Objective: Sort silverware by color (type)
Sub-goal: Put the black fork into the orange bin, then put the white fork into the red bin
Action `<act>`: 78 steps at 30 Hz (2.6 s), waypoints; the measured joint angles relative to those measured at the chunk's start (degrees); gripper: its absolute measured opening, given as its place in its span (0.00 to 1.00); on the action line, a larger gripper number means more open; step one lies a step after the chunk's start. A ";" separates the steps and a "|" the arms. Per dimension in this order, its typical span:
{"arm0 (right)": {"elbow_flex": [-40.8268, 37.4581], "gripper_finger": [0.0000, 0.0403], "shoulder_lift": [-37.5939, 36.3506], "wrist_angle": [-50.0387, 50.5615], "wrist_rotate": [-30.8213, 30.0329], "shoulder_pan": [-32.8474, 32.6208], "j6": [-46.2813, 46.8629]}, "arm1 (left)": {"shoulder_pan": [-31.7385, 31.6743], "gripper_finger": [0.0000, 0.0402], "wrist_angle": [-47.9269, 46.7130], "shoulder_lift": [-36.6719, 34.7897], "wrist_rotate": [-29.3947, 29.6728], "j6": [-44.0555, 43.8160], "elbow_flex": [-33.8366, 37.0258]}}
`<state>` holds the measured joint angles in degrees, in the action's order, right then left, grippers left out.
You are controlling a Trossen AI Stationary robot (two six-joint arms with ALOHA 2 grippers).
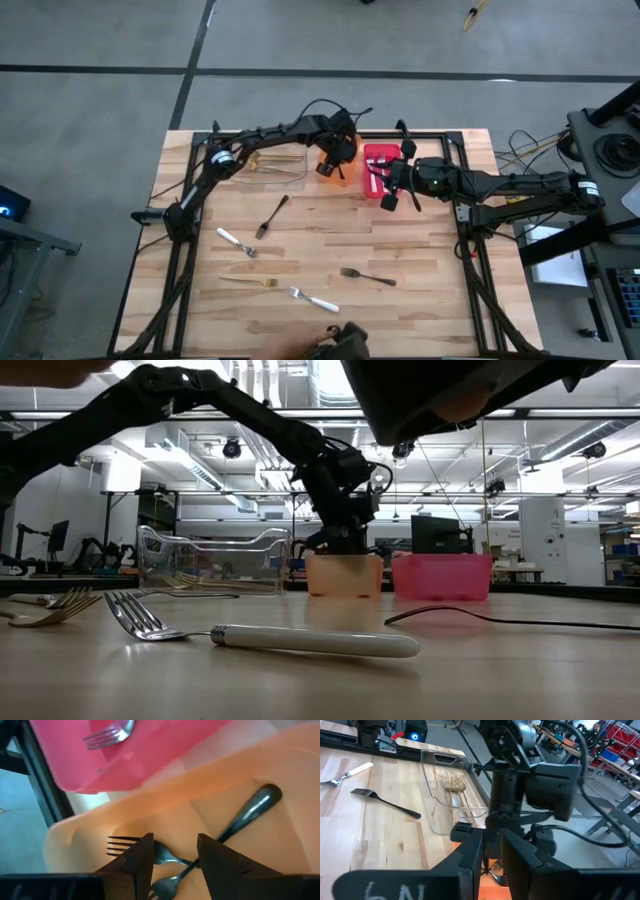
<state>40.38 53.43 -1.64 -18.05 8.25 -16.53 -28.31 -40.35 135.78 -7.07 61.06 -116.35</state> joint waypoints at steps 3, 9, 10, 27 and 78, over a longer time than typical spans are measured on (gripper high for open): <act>-0.02 0.15 0.00 0.47 0.00 0.83 0.34 | -0.41 0.33 -3.78 2.16 -0.01 0.00 -4.74; -0.15 0.15 0.03 2.27 -0.04 3.49 2.23 | -1.01 0.33 -13.46 5.29 -2.09 -0.58 -11.16; -0.15 0.15 0.14 2.33 -0.03 3.96 2.48 | -1.01 0.33 -13.65 5.29 -2.60 -0.63 -11.36; -0.24 0.15 2.95 2.94 -0.01 6.80 3.06 | -0.94 0.29 -15.07 5.32 -2.64 -4.48 -9.21; 5.59 0.15 8.61 -2.76 16.53 -6.01 34.27 | 3.71 0.19 7.37 -63.59 -14.15 -53.80 55.83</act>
<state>45.97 62.04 -4.40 -1.52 2.24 17.73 -24.60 -32.99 72.19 -21.22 7.26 -60.52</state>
